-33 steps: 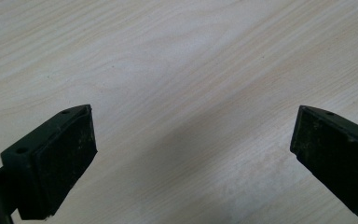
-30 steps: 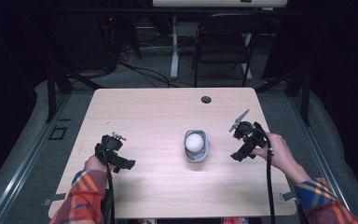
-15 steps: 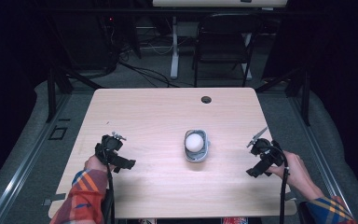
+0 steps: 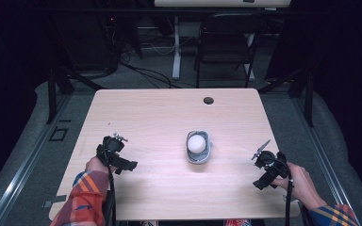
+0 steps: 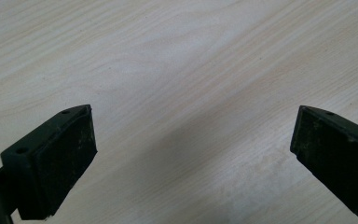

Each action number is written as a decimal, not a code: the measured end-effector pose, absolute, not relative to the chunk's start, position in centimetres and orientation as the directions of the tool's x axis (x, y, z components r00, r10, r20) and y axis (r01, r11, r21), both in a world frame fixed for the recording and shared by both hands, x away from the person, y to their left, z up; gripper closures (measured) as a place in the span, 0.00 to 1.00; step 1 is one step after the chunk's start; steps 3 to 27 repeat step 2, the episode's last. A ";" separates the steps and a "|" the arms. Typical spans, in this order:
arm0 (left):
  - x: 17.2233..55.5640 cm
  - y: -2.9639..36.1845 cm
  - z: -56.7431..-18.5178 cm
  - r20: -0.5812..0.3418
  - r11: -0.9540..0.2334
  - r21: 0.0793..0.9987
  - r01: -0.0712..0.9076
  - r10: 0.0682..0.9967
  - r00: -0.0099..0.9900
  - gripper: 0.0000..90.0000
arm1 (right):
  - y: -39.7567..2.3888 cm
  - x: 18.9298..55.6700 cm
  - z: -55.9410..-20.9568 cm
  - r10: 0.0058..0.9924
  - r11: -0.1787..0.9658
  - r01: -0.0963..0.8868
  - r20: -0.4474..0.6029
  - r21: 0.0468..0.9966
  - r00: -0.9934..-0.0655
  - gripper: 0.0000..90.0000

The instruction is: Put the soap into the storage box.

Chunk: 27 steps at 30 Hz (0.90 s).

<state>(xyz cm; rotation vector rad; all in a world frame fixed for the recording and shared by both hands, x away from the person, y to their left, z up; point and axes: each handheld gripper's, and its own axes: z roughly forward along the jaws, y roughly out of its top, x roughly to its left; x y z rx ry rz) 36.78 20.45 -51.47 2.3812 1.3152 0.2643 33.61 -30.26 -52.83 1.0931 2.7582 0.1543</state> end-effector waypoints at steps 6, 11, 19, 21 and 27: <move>36.8 20.4 -51.5 -0.029 -0.474 0.432 0.767 0.843 0.537 0.00 | -30.3 33.7 -52.9 0.682 0.730 0.667 -0.119 0.149 -0.721 0.00; 36.8 20.4 -51.5 -0.029 -0.474 0.432 0.767 0.843 0.537 0.00 | -30.3 33.7 -52.9 0.682 0.730 0.667 -0.119 0.149 -0.721 0.00; 36.8 20.4 -51.5 -0.029 -0.474 0.432 0.767 0.843 0.537 0.00 | -30.3 33.7 -52.9 0.682 0.730 0.667 -0.119 0.149 -0.721 0.00; 36.8 20.4 -51.5 -0.029 -0.474 0.432 0.767 0.843 0.537 0.00 | -30.3 33.7 -52.9 0.682 0.730 0.667 -0.119 0.149 -0.721 0.00; 36.8 20.4 -51.5 -0.029 -0.474 0.432 0.767 0.843 0.537 0.00 | -30.3 33.7 -52.9 0.682 0.730 0.667 -0.119 0.149 -0.721 0.00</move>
